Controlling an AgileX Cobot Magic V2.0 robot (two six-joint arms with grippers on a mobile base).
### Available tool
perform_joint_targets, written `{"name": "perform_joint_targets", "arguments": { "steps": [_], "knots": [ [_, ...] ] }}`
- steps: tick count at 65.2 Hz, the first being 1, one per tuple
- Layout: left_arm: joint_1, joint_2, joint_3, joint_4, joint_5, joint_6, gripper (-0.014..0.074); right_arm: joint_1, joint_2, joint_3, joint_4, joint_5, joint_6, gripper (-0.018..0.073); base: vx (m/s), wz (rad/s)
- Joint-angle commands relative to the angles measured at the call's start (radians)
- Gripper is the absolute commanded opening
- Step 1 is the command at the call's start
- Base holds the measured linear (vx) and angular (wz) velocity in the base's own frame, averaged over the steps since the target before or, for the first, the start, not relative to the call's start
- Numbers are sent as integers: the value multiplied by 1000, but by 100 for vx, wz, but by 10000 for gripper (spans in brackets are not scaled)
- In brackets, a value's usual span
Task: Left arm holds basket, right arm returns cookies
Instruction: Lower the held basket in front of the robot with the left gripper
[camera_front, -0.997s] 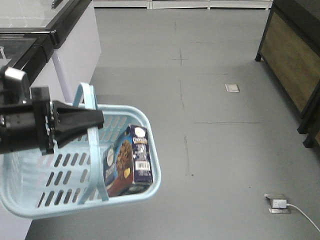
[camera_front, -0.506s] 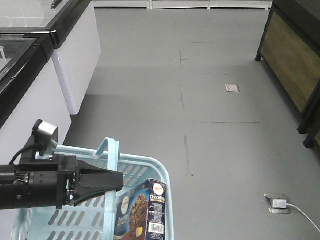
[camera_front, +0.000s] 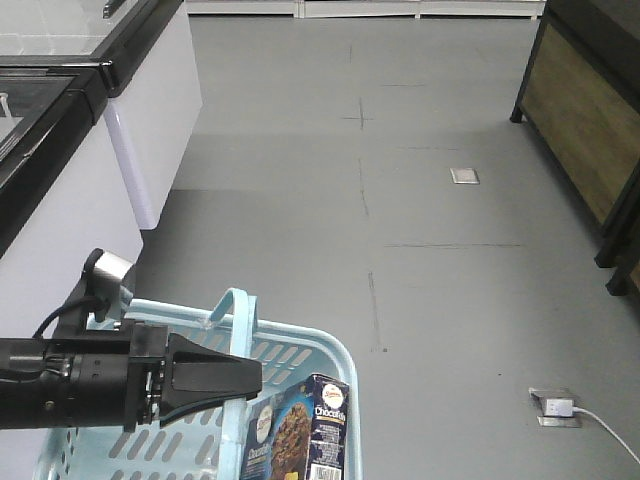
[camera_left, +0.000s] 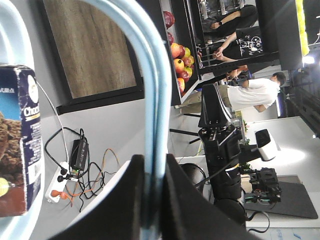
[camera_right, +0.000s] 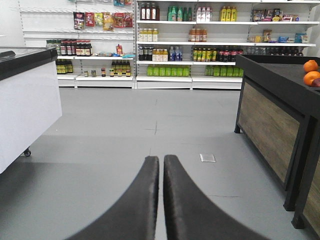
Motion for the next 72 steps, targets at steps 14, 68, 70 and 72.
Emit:
{"name": "perform_joint_targets", "arguments": {
  "steps": [14,68,70,72],
  "knots": [
    [-23,-33,-134,-135,111,-65,-3,-4,-13,17,-7,-74,1,-6,0,0],
    [-77,-36,-133,-132,-6,-74,-3,-4,-13,17,-7,-73,1,-6,0,0],
    [-77,-36,-133,-132,-6,-74,-3,-4,-13,17,-7,-73,1,-6,0,0],
    [-77,-36,-133,-132,-6,-74,-3,-4,-13,17,-7,-73,1,-6,0,0]
  ]
}}
